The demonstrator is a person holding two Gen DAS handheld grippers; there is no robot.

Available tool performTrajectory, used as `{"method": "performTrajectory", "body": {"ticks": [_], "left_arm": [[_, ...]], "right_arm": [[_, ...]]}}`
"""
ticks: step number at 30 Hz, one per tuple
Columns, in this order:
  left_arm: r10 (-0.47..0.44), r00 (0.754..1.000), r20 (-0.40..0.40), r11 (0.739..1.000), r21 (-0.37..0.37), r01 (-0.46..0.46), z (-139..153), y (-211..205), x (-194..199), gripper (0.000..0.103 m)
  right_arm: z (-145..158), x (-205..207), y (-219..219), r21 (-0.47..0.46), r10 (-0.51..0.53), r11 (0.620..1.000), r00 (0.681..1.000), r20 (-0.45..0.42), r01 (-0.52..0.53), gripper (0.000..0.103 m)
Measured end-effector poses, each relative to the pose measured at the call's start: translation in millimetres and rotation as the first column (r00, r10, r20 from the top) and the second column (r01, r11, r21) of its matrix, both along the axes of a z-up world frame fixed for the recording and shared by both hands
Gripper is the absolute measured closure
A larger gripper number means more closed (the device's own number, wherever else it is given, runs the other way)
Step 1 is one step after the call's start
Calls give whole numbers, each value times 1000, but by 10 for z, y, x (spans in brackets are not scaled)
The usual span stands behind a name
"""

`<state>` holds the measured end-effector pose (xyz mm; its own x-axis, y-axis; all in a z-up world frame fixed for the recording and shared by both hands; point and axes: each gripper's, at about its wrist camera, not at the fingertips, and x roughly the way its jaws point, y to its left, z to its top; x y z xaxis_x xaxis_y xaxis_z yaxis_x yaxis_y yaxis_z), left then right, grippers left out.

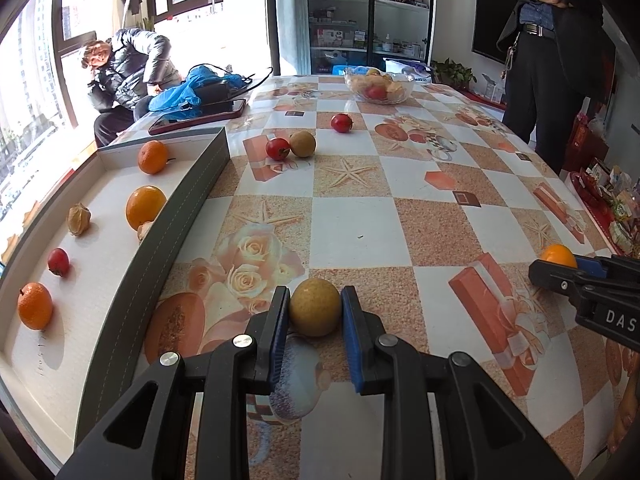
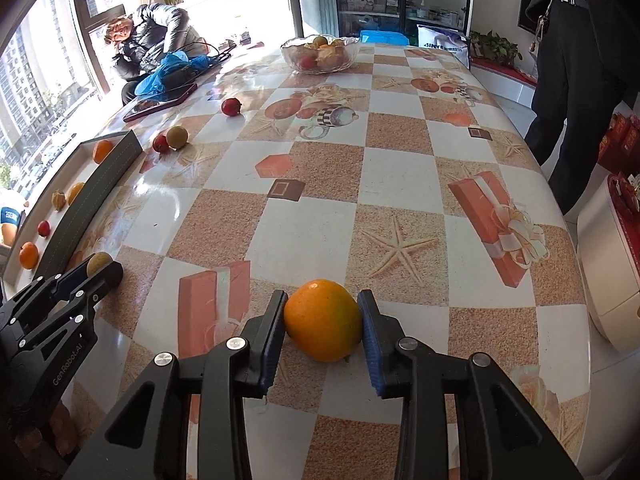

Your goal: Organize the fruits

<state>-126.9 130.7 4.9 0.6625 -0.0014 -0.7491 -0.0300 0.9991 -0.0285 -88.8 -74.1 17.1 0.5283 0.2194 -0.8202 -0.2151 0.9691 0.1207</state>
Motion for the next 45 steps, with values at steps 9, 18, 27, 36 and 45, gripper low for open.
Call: {"method": "performTrajectory", "body": {"ticks": [9,18,27,36,45], "left_arm": [[-10,999,-40,993,-115,5,186,236,-89,75],[79,997,-12,985,-154,-80,578,826,-183,75],[197,980,-34,978,-68,-199,686,1360,-163,75],[335,940,-68,941,-36,-337,656,1953,-82,75],[405,905,-131,913,-2,-409,425,2277,-62,75]], "right_arm": [[194,-80,69,7,33,999,999,24,-33,66],[396,-54,334,58,93,994,995,27,-95,66],[672,36,1012,77,241,967,969,50,-244,66],[866,244,1901,94,391,915,920,40,-393,66],[734,324,2749,133,520,848,854,-25,-513,66]]}}
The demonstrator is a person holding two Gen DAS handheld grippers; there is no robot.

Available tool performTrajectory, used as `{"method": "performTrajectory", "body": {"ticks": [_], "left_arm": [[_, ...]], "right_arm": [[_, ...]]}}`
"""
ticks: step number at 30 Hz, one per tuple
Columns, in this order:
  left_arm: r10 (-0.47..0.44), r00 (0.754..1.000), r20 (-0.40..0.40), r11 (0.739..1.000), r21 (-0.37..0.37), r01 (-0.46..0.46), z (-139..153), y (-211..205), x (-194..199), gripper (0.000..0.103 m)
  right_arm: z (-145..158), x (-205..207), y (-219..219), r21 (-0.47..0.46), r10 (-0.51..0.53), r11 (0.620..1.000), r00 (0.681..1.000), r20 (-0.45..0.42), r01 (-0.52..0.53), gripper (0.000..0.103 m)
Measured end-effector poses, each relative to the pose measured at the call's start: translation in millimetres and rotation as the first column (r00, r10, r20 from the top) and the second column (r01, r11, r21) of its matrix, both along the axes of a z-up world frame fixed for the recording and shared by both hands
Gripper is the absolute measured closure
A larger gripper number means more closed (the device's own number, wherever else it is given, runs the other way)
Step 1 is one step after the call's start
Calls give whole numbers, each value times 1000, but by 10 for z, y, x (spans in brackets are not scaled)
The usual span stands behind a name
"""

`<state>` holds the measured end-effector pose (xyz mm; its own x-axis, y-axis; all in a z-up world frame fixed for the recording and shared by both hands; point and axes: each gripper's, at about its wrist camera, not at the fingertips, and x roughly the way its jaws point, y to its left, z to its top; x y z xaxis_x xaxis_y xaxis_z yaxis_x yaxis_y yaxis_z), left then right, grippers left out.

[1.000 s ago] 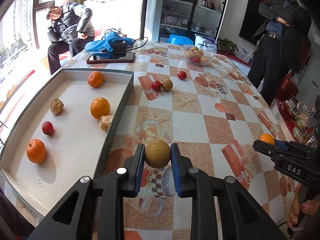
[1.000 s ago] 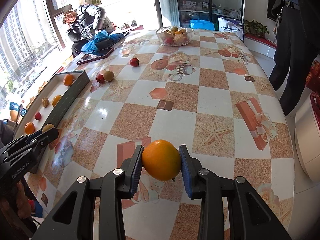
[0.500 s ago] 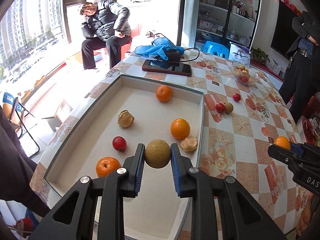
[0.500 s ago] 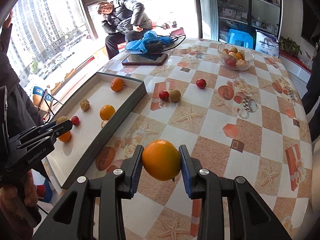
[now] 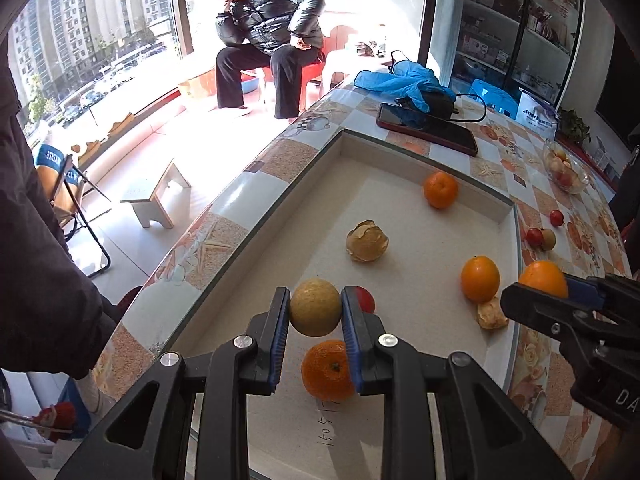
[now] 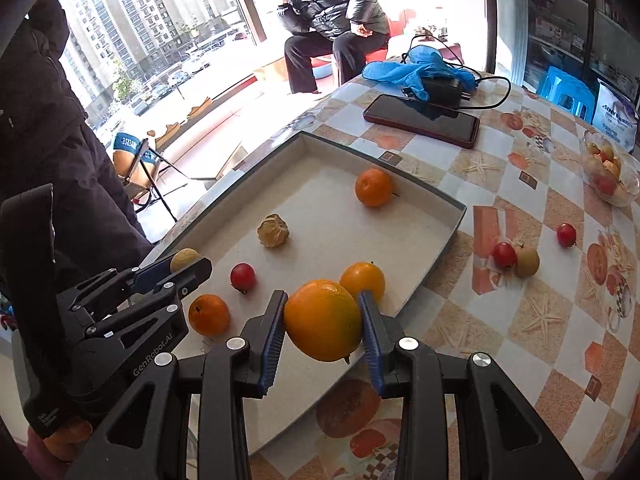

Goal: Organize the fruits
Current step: 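Open the left gripper over the white tray while the right gripper carries the orange there, then move the right gripper to the table and grasp a brown round fruit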

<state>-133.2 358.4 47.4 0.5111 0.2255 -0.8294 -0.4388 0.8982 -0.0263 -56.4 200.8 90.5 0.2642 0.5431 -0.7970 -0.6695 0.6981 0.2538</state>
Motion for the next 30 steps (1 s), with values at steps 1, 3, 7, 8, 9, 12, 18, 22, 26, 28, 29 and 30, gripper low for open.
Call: {"method": "performTrajectory", "body": {"ticks": [1,3,7,8,9,12,18,22,26,28,29,30], "left_arm": [[-1,1000,-4,1000,1,1,-19,7,2,75],[-1,1000,-11,1000,3,1,-51,21,7,75],[0,1000,-19,1000,-1,0,-100,23,27,75],[0,1000,-19,1000,4,0,-104,16,24,75],[-3,1000,-20,1000,9,4,-108,8,22,74],[-14,1000,-13,1000,20,14,-90,-39,31,39],[-42,999,35,998,45,40,53,-146,22,24],[-78,996,51,996,40,76,148,-273,76,24],[-144,988,60,989,33,142,267,-489,195,24],[-187,980,69,982,21,186,328,-620,285,24],[-209,975,74,978,10,209,351,-686,335,24],[-233,969,77,972,-4,234,366,-762,389,24]], "right_arm": [[-23,-12,50,-4,11,1000,1000,-2,-11,66],[-56,-27,117,-15,26,1000,1000,-3,-26,66],[-47,-51,139,-18,39,999,999,5,-39,66],[-35,-51,137,-16,41,999,999,2,-41,66],[-35,-49,132,-16,41,999,999,-1,-41,66],[-43,-14,99,-24,29,999,1000,-5,-29,59],[10,171,-241,-9,-78,997,996,31,78,5],[-85,413,-606,-31,-184,982,983,6,184,5],[-293,699,-1079,-83,-331,941,943,-30,328,5],[-393,838,-1308,-134,-406,906,914,-13,401,5],[-437,904,-1414,-156,-440,887,898,-4,434,5],[-480,968,-1509,-168,-470,870,882,-2,463,5]]}}
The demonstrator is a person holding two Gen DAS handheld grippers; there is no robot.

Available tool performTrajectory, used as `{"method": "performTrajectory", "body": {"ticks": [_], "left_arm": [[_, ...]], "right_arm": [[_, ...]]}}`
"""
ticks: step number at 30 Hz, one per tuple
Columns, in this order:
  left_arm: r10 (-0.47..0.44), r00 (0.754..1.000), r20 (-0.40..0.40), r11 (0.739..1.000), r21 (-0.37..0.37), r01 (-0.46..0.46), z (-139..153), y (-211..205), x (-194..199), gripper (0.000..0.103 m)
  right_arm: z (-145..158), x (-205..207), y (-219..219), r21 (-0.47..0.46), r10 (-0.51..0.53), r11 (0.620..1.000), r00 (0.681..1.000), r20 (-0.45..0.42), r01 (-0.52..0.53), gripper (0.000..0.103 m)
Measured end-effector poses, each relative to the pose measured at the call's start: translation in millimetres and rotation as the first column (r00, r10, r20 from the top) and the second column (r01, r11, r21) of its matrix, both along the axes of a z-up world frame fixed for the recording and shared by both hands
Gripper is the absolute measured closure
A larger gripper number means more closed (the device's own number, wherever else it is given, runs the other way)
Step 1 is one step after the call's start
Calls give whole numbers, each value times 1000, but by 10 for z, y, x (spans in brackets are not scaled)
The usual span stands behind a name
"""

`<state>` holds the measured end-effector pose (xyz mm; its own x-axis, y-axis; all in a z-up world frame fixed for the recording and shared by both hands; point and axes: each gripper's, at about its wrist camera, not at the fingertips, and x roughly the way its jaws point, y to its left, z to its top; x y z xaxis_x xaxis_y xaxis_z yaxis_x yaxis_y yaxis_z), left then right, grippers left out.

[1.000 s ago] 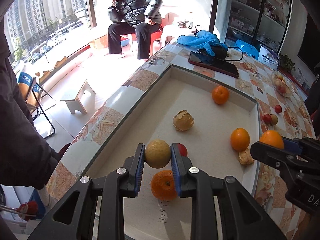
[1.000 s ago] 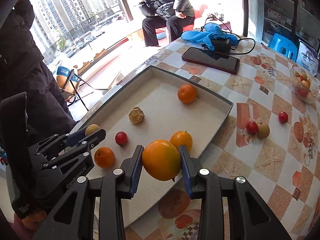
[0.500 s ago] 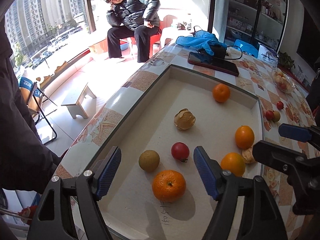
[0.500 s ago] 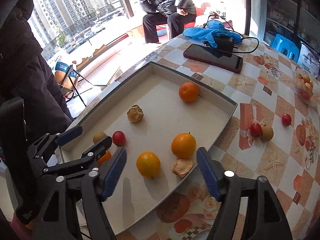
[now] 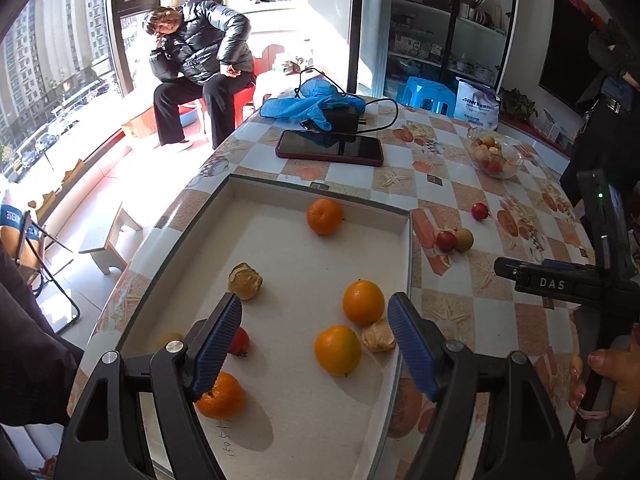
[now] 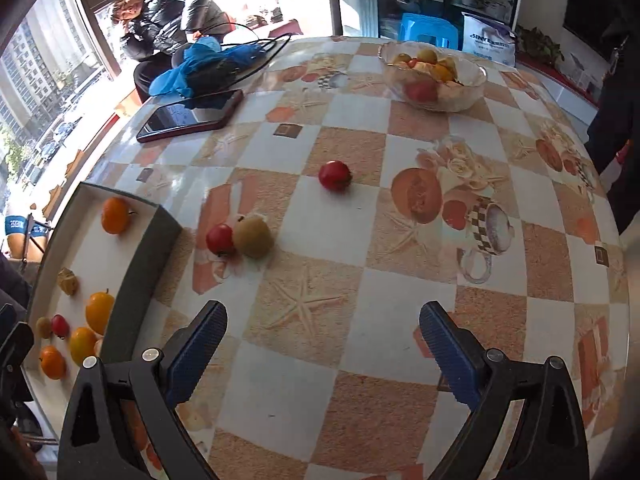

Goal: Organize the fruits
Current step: 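Move the right gripper to the table and grasp a brown round fruit, then grasp a red fruit with the left gripper while the right gripper holds the brown fruit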

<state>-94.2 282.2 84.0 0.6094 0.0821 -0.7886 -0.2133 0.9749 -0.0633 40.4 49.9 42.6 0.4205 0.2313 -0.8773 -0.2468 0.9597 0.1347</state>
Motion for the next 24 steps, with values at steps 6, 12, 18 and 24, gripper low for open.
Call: {"method": "performTrajectory", "body": {"ticks": [6,12,18,24], "left_arm": [[-103,994,-29,995,0,103,-69,-442,278,24],[-135,990,-47,991,8,136,-240,-663,347,24],[-162,985,-62,986,34,164,-357,-801,304,24],[-164,984,-72,985,33,167,-382,-827,342,24]], "right_arm": [[-199,206,-146,-5,-15,1000,1000,-15,14,5],[-163,204,192,-32,103,994,990,99,-100,5],[-179,242,503,-14,187,982,973,134,-187,32],[-185,225,542,8,211,976,964,161,-215,75]]}}
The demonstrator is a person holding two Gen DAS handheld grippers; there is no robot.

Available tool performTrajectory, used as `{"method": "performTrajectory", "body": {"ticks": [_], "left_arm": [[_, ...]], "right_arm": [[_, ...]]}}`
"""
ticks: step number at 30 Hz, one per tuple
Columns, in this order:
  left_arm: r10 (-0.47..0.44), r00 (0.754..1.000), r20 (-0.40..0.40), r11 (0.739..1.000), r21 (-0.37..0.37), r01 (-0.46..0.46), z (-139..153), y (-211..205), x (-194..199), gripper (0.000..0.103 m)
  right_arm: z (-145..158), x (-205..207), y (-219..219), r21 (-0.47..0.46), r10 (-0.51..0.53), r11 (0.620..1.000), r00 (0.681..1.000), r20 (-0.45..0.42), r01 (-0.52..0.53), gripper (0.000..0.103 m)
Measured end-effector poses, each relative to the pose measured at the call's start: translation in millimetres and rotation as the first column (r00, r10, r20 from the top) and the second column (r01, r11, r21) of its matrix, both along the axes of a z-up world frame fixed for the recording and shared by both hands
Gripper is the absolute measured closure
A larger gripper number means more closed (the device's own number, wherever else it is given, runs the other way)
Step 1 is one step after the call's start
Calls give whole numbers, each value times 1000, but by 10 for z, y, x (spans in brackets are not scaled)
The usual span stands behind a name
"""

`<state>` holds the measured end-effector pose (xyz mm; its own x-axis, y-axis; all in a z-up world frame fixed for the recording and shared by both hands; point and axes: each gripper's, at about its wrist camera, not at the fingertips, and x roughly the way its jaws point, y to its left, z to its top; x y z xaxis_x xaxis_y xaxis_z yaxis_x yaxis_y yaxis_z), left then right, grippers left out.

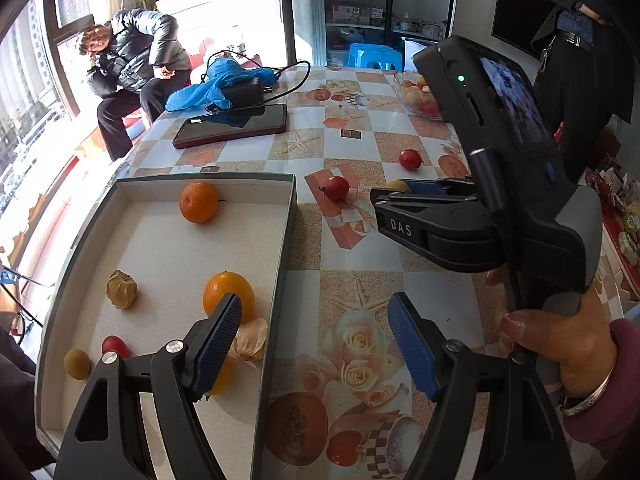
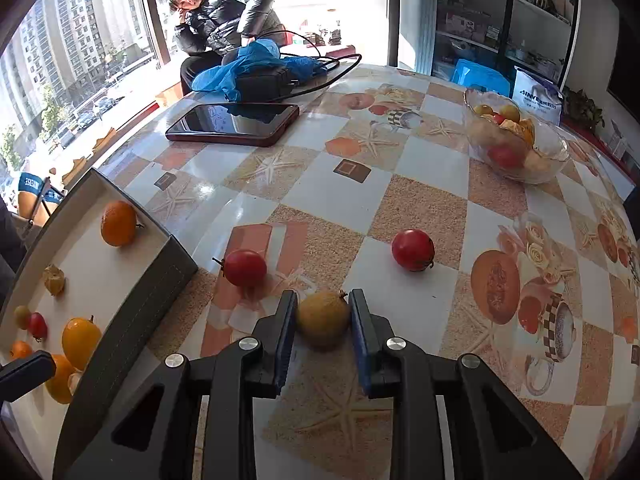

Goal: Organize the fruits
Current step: 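Grasp a red fruit with the left gripper while the right gripper holds the brown fruit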

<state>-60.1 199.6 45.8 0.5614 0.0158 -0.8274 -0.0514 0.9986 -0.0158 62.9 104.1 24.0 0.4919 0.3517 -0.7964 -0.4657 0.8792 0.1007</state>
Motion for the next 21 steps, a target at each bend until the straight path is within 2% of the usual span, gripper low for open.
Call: {"method": "performTrajectory", "body": {"ticks": [3,7,11,16,19,21], "left_arm": [[-2,1000,-1,1000,-9,2,8,-35,40,24],[-9,1000,10,1000,-12,9,51,-167,205,24],[-42,999,22,999,36,41,38,-411,499,24],[-81,996,21,995,56,80,-80,-724,958,24],[-79,997,16,996,52,78,-151,-850,1234,24],[-70,997,23,995,78,68,-189,-923,1392,25]], "right_arm": [[-16,-122,-200,-3,-8,1000,1000,13,8,75],[-49,-391,-679,-28,-51,998,998,37,52,75],[-76,-725,-1298,-11,-158,987,986,47,158,75],[-94,-949,-1856,94,-280,956,960,0,279,75],[-97,-954,-1981,158,-307,938,951,-28,308,75],[-97,-948,-1985,169,-318,933,948,-28,318,75]]}}
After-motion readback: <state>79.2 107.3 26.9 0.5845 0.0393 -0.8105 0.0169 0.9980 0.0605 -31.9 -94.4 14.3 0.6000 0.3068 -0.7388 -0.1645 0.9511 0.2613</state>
